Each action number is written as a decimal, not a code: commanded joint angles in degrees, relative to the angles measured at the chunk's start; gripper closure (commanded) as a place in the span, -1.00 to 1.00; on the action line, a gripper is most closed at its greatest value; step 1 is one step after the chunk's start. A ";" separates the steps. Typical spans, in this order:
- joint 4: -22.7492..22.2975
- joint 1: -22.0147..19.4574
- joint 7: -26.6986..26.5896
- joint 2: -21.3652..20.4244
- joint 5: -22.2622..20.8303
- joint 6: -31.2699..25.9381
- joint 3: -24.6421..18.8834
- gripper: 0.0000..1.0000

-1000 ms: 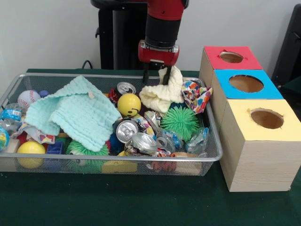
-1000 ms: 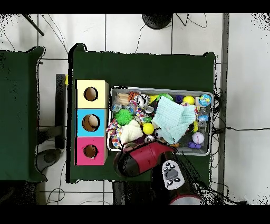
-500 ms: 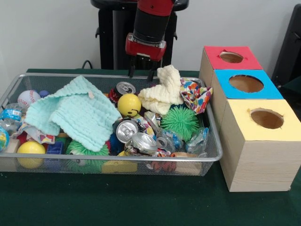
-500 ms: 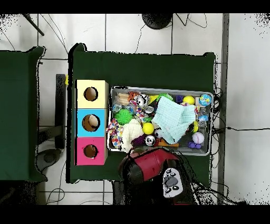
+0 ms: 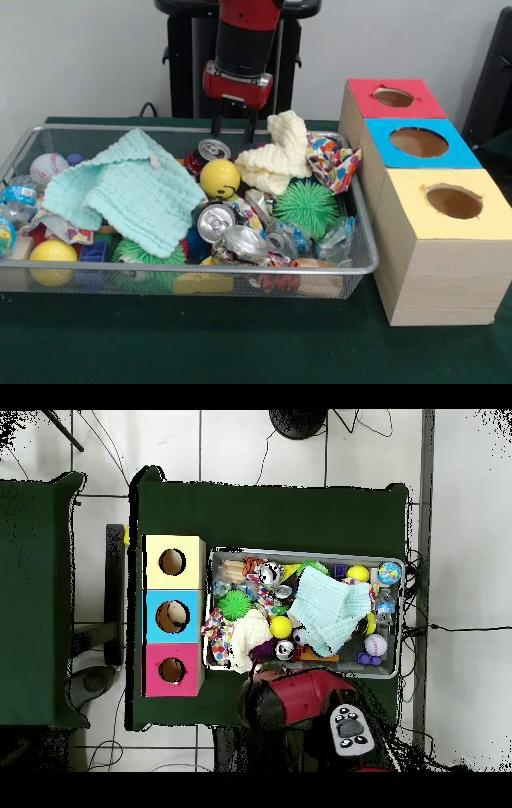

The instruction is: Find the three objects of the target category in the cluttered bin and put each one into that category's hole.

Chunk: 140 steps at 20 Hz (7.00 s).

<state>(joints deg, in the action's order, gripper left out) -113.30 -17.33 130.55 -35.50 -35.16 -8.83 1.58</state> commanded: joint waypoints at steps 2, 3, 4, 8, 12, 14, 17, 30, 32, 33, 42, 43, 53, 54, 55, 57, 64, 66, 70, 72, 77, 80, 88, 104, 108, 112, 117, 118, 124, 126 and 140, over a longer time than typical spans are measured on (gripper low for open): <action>-2.63 -2.98 7.20 5.46 5.12 3.74 -7.39 -1.00; -2.91 -3.40 7.19 5.64 6.04 3.13 -8.07 -1.00; -3.04 -2.97 7.10 5.08 6.57 2.53 -7.83 -1.00; -1.74 1.65 7.09 2.02 9.23 -2.23 -5.32 -1.00; 1.54 9.80 8.51 -1.17 13.98 -11.89 -1.10 -1.00; 3.46 14.76 10.17 -1.96 15.85 -15.85 1.87 -1.00; 4.70 19.53 12.10 -2.19 18.49 -18.30 4.73 -1.00; 1.42 17.33 6.26 -0.25 18.90 -4.58 3.04 -1.00; 2.12 18.65 4.83 -0.89 13.48 1.85 5.81 -1.00; 3.05 21.60 5.93 -1.24 11.01 5.55 10.15 -1.00; 1.18 28.88 7.74 1.89 14.13 13.01 23.81 -1.00; 0.14 28.68 8.21 2.39 14.76 15.14 23.73 -1.00; -6.08 24.26 10.29 5.91 15.96 26.07 20.73 -1.00; -6.92 19.11 10.76 6.19 14.07 25.67 15.37 -1.00; -6.87 13.13 9.34 6.94 10.61 23.57 8.90 -1.00; -6.22 8.43 7.19 7.55 8.18 21.42 4.02 -1.00; -9.64 1.68 12.19 9.28 11.60 26.34 -1.71 -1.00; -10.34 1.59 12.05 8.21 13.26 24.96 -1.94 -1.00; -9.46 3.85 8.13 4.75 14.52 19.13 -0.95 -1.00; -11.56 2.74 7.75 0.94 15.71 14.45 -2.51 -1.00; -17.79 -0.96 4.80 -15.20 21.58 -2.96 -9.05 -1.00; -19.50 -0.11 3.93 -21.93 25.42 -9.94 -9.35 -1.00; -16.43 4.82 2.86 -30.24 26.61 -20.14 -4.45 -1.00; -5.45 16.70 4.49 -7.10 21.14 7.44 6.85 -1.00; -3.64 15.57 2.37 -4.24 21.66 7.42 7.07 -1.00; -3.53 14.05 2.34 -3.24 21.69 7.96 6.95 -1.00; -3.92 12.29 2.88 -2.67 21.94 8.23 7.89 -1.00; -3.66 12.34 2.73 -2.38 21.65 8.74 8.28 -1.00; -2.85 13.06 6.75 5.03 23.52 17.97 9.98 -1.00; -3.64 13.47 9.04 6.94 25.22 21.72 9.95 -1.00; -12.98 12.81 13.12 1.50 25.26 39.70 10.25 -1.00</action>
<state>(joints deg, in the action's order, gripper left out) -125.86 -0.98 130.56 -31.21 -9.56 24.64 15.53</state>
